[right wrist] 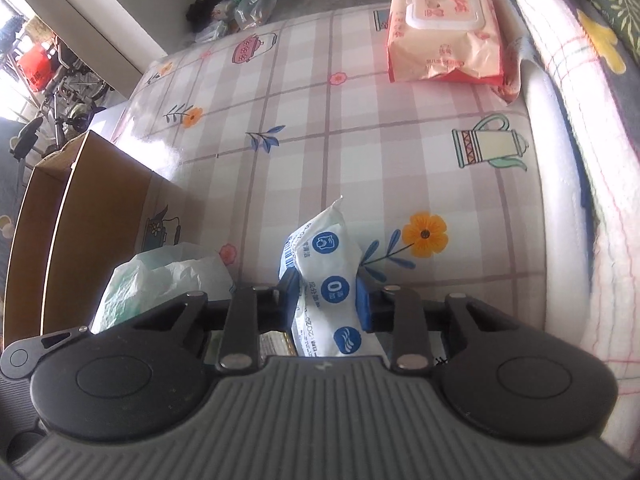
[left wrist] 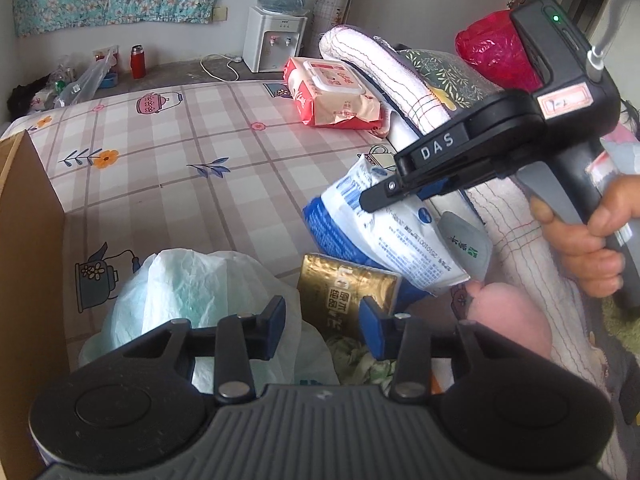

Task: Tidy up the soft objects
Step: 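Move the left gripper back to the pile toward the blue-and-white wipes pack, then grasp the blue-and-white wet-wipes pack with the left gripper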

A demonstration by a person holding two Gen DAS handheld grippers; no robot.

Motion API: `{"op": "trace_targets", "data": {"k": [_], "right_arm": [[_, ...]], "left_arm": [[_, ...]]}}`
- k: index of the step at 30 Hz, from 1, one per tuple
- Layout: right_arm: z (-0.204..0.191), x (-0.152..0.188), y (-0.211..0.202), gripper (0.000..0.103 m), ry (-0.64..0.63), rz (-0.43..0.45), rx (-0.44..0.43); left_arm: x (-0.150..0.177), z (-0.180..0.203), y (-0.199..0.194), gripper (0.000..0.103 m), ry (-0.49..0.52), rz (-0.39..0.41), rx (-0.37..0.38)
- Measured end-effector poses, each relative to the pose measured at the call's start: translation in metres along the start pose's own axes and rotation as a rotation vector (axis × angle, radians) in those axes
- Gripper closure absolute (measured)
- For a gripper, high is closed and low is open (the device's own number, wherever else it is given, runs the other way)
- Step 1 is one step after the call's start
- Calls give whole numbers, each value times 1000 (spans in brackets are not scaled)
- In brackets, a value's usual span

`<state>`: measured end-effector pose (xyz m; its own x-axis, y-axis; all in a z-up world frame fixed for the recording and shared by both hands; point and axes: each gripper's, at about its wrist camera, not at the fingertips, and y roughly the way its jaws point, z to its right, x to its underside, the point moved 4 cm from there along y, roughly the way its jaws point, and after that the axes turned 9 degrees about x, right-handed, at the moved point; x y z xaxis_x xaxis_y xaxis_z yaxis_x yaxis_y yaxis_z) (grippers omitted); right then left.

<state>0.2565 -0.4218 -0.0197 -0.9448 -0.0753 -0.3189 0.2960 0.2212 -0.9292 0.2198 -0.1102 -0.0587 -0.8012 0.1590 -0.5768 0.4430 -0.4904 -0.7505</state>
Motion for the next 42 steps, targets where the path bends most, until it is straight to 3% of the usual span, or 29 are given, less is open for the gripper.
{"op": "trace_targets", "data": {"k": [5,7,9,10,13,15,20,25,28,31,37,42], "right_arm": [[-7,-34,-20,77,-45,99,115],[-13,-47,-19,76,-80,146,206],[-19,-56,-10,73,-87,160,245],[-21,-58,-4,73,-66,151,223],[-24,-58,15,73,66,77,10],[-26,-55,19,73,118,44,-75],[-13,-56,-8,73,184,125,-218],[30,-60,-23,65,286,138,-335],[46,-57,-17,61,319,113,-348],[55,-54,2,59,344,64,-345],[57,-53,50,59,388,-49,-334],[55,-59,78,58,405,-86,-320]], "left_arm": [[0,-5,-5,62,-12,6,-4],[0,-8,-7,62,-21,7,-9],[1,-11,-8,62,-31,6,-17],[1,-13,-9,62,-35,5,-21],[1,-17,-11,62,-37,7,-40],[0,-18,-12,62,-34,9,-49],[-10,-19,-14,58,-11,7,-63],[-24,-15,-14,42,19,8,-81],[-39,-17,-9,34,39,-2,-130],[-55,-26,3,33,4,-49,-162],[-82,-49,45,29,-87,-150,-145],[-95,-68,85,29,-195,-223,-97]]}}
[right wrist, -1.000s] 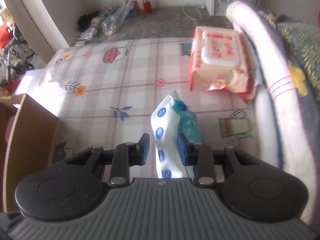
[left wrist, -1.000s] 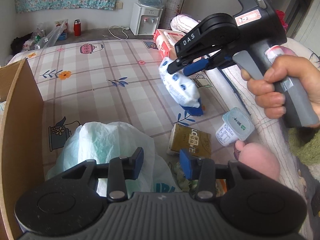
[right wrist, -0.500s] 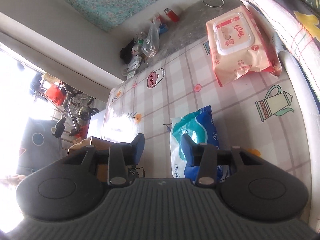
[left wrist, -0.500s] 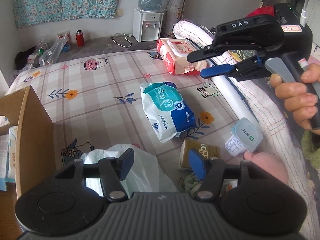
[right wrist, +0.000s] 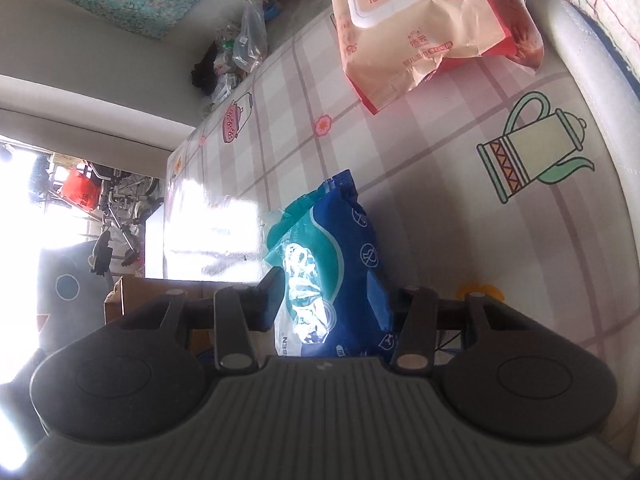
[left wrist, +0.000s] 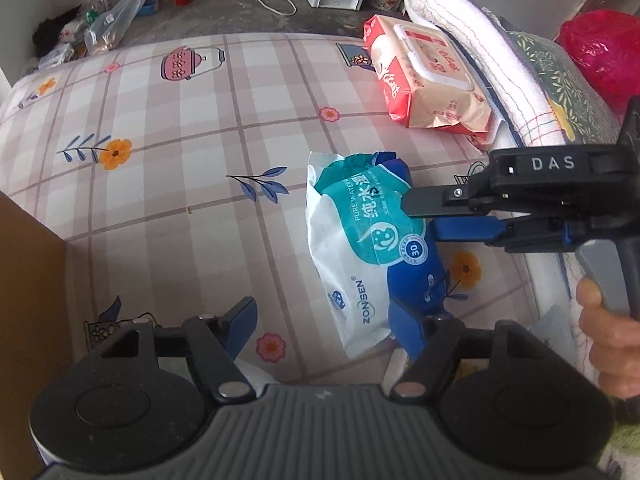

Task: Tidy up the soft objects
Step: 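Grasp the blue-and-white wet-wipes pack with the left gripper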

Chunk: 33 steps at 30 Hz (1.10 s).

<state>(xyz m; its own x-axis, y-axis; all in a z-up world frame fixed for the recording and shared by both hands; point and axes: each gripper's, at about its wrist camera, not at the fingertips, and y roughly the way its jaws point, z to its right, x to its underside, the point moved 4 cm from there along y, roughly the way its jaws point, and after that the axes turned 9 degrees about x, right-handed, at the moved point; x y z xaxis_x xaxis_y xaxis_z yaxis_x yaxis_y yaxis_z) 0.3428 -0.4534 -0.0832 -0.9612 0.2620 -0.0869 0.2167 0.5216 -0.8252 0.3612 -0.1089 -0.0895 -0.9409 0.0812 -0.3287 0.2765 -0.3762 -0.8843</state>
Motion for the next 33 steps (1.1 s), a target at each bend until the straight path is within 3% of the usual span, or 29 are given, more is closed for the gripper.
{"op": "trace_targets", "data": {"k": [6,17,19,25,33], "right_arm": [[5,-6,20,57,-5,-21,31],[11,-8,45,59,33,-48,-2],[11,-9,45,61,39,-49,-5],[6,-3,33,63,45,-51,-17],[-21,11,-3,64,23,-10,-54]], "left_arm": [[-18,-2,25,29,-70,-38,39],[-27,21,37,30,-31,-17,44],[-25,26,34,35,-16,-4,39],[-16,35,19,36,11,22,20],[-1,47,-34,36,43,117,15]]}}
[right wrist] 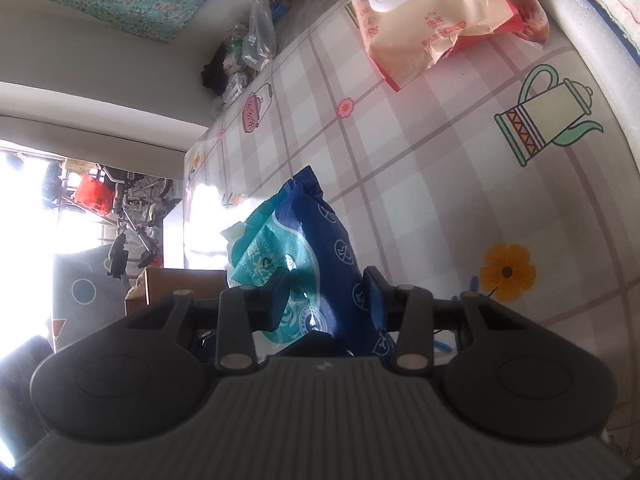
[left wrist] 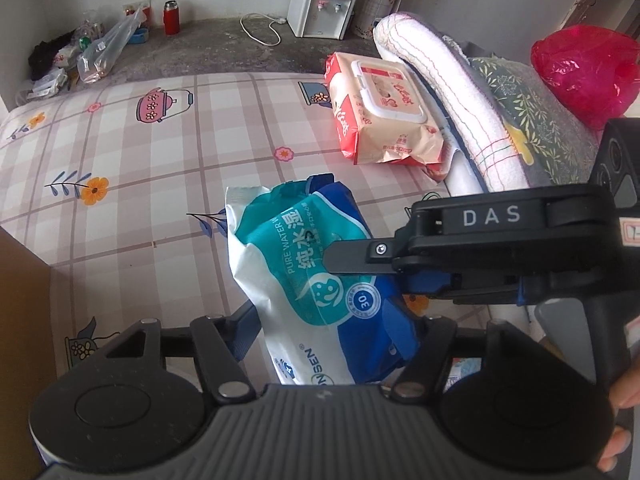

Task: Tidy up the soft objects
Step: 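Grasp the blue-and-white wet-wipes pack with the left gripper, then carry the wipes pack with the left gripper into the cardboard box and release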

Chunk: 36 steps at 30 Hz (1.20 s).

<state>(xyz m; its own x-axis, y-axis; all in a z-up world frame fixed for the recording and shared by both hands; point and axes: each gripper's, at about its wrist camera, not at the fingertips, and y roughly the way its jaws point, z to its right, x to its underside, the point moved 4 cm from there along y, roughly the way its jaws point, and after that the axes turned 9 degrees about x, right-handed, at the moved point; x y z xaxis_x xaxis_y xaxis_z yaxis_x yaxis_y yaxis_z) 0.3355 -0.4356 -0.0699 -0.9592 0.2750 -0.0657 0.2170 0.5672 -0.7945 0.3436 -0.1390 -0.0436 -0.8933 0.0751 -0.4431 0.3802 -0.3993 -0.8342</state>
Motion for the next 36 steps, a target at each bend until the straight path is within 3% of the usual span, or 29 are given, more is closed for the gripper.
{"op": "trace_targets", "data": {"k": [6,11,16,21,25,29,32,36], "right_arm": [[-51,29,-40,63,-65,50,-28],[-110,65,-56,63,-139,46,-76],[-185,118,-44,63,-222,-24,-157],[-249,177,-7,60,-304,-127,-219],[-278,218,25,60,-365,-177,-211],[-280,240,43,58,-404,-195,-141],[-265,240,46,58,-409,-171,-98],[-244,228,27,58,-371,-142,-133]], "left_arm": [[15,-7,-70,37,2,96,-5],[37,-39,-138,37,-46,184,-37],[72,-92,-205,38,-121,274,-101],[119,-150,-250,39,-223,301,-172],[150,-186,-257,40,-274,277,-174],[169,-213,-237,39,-296,190,-97],[181,-227,-210,39,-306,94,-89],[192,-242,-185,39,-328,34,-109]]}}
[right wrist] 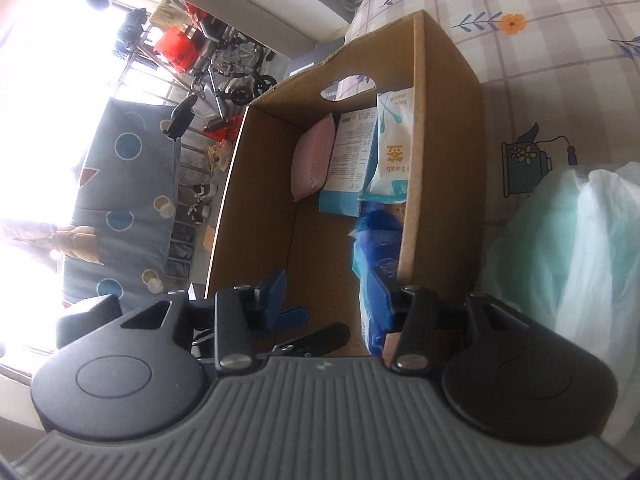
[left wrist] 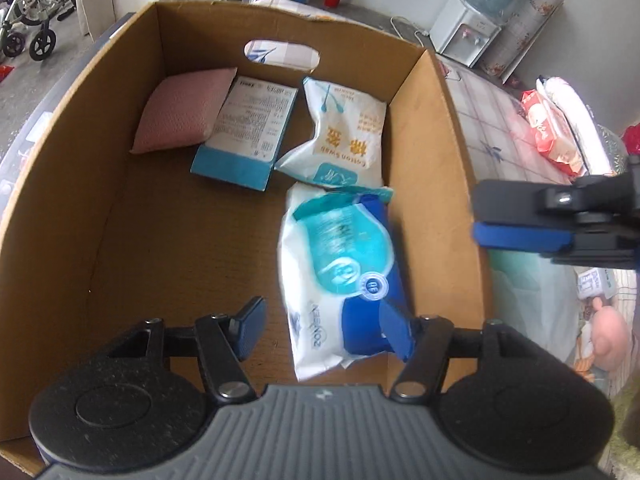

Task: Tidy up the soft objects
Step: 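Carry the wipes pack with the left gripper into the cardboard box and release, then move the left gripper back to the pile toward the pink plush toy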

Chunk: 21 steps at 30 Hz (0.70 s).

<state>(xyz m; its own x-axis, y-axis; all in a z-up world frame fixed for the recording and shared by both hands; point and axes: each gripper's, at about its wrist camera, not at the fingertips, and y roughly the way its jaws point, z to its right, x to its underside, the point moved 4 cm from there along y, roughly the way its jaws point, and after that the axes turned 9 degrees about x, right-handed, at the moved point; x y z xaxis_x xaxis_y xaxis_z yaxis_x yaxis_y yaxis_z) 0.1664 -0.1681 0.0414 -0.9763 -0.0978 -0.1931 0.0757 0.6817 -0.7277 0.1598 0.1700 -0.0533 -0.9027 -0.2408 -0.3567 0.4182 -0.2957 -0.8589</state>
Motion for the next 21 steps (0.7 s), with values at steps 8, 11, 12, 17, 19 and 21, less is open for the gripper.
{"op": "trace_targets", "data": {"k": [8,11,12,17,19,21], "right_arm": [[17,5,-44,58,-4,81,-38],[21,9,-55,58,-3,106,-46],[24,11,-58,58,-2,117,-47],[35,26,-71,58,-5,168,-42],[38,37,-74,58,-22,189,-33],[40,45,-79,58,-46,210,-26]], "left_arm": [[-6,-8,26,42,-27,-41,-30],[-8,-4,40,51,-25,-79,-22],[-8,-2,44,53,-27,-87,-15],[-8,10,49,51,-12,-80,-8],[-5,13,47,44,-8,-86,-28],[-3,15,41,38,3,-83,-55]]}}
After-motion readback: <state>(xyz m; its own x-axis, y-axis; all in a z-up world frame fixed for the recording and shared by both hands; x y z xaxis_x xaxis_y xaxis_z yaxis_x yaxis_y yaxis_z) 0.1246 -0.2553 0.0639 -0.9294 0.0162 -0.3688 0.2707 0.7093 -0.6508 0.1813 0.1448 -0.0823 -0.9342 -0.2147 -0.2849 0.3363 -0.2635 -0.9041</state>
